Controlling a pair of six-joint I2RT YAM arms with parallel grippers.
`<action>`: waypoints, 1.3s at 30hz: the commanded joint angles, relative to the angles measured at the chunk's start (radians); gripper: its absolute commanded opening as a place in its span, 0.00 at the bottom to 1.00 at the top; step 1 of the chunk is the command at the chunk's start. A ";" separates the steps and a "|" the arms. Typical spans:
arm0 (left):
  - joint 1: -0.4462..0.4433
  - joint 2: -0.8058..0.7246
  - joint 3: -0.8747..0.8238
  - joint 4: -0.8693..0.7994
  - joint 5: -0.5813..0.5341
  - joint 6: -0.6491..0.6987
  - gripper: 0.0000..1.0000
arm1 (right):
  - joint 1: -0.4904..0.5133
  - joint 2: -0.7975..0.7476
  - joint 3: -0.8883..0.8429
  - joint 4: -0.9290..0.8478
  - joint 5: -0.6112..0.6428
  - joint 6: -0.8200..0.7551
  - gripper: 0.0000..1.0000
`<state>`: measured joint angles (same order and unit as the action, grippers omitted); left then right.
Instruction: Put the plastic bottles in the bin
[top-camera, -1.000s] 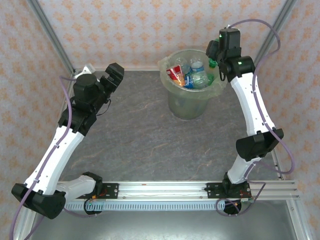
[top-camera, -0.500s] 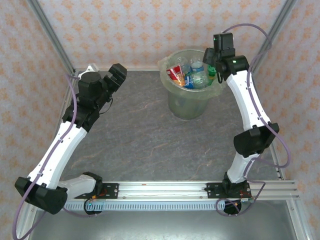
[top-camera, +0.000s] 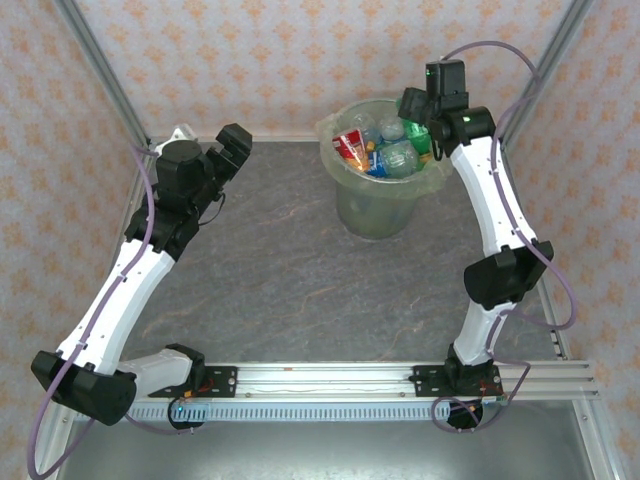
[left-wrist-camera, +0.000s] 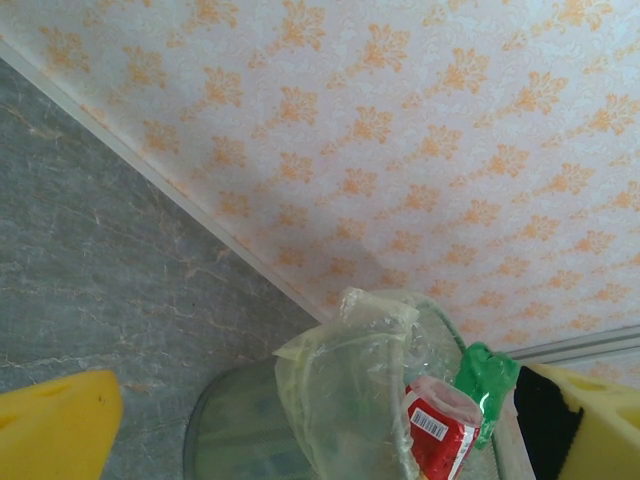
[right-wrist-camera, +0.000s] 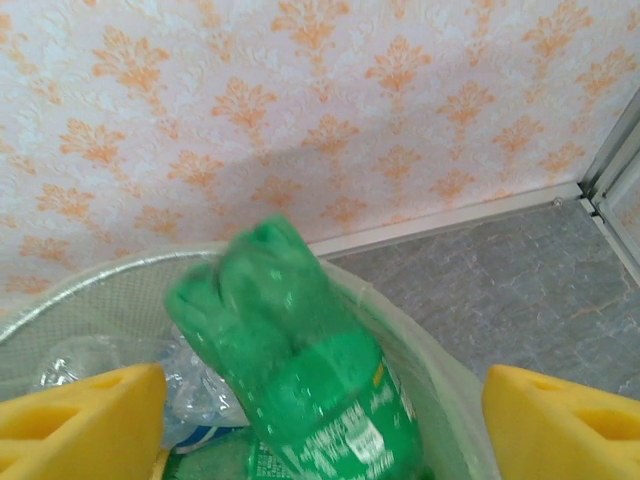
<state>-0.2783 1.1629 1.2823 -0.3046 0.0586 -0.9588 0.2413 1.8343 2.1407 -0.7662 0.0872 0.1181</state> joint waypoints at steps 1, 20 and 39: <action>0.014 0.002 0.041 -0.013 -0.013 0.018 0.99 | 0.003 -0.060 0.019 0.077 0.014 -0.013 0.79; 0.037 -0.029 0.025 -0.034 -0.026 0.025 0.99 | 0.001 0.168 0.134 0.099 -0.111 0.029 0.34; 0.040 -0.026 0.025 -0.023 -0.037 0.028 0.99 | 0.010 -0.008 -0.068 0.122 -0.182 0.047 0.41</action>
<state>-0.2523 1.1343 1.2934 -0.3294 0.0181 -0.9516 0.2424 1.8706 2.0148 -0.6308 -0.0822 0.1707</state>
